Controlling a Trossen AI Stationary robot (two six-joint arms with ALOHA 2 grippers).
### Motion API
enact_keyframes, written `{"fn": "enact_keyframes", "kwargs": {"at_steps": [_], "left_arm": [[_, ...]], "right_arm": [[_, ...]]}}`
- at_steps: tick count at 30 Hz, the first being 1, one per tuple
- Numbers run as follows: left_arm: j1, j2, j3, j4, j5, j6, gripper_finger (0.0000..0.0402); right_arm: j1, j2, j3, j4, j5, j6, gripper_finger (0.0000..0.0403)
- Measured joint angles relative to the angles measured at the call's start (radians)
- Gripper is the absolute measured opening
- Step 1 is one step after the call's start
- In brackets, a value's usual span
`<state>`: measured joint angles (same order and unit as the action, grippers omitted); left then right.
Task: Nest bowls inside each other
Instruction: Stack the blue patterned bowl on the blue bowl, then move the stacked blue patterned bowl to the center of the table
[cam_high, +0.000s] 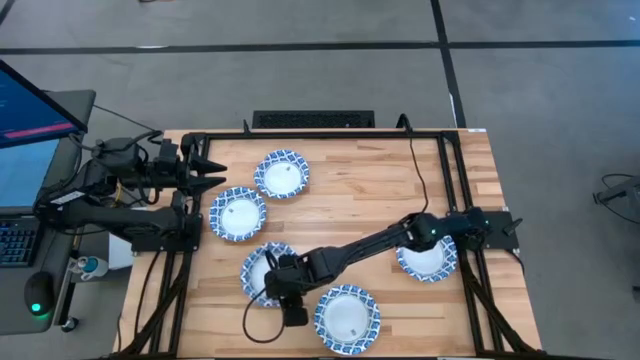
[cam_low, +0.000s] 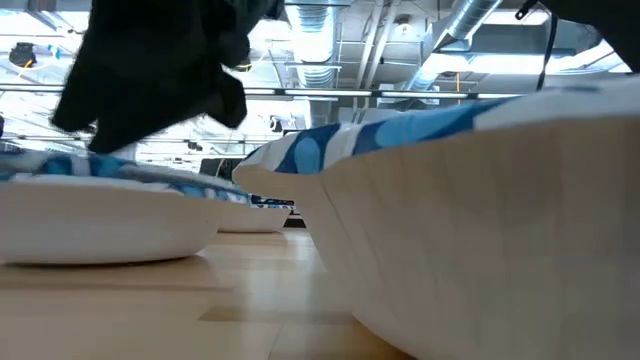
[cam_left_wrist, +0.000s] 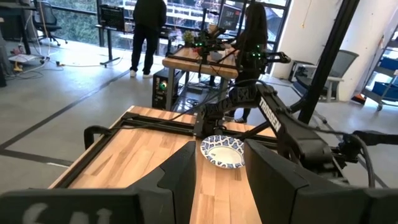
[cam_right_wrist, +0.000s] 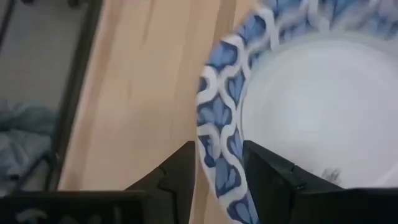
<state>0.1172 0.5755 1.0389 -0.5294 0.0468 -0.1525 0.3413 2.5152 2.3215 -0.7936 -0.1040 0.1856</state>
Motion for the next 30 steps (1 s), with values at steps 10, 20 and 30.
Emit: {"fn": "enact_keyframes", "kwargs": {"at_steps": [10,20,30], "left_arm": [[0.0,0.0,0.0,-0.022,0.0,0.0,0.0125],[0.0,0.0,0.0,-0.089,0.0,-0.018,0.0125],[0.0,0.0,0.0,-0.082,-0.001,-0.018,0.0125]], "right_arm": [[-0.027,-0.048,0.0,-0.032,0.0,0.0,0.0155],[-0.068,-0.049,0.0,-0.037,0.019,-0.001,0.0155],[-0.16,-0.041,0.0,-0.143,0.048,-0.01,0.0155]]}}
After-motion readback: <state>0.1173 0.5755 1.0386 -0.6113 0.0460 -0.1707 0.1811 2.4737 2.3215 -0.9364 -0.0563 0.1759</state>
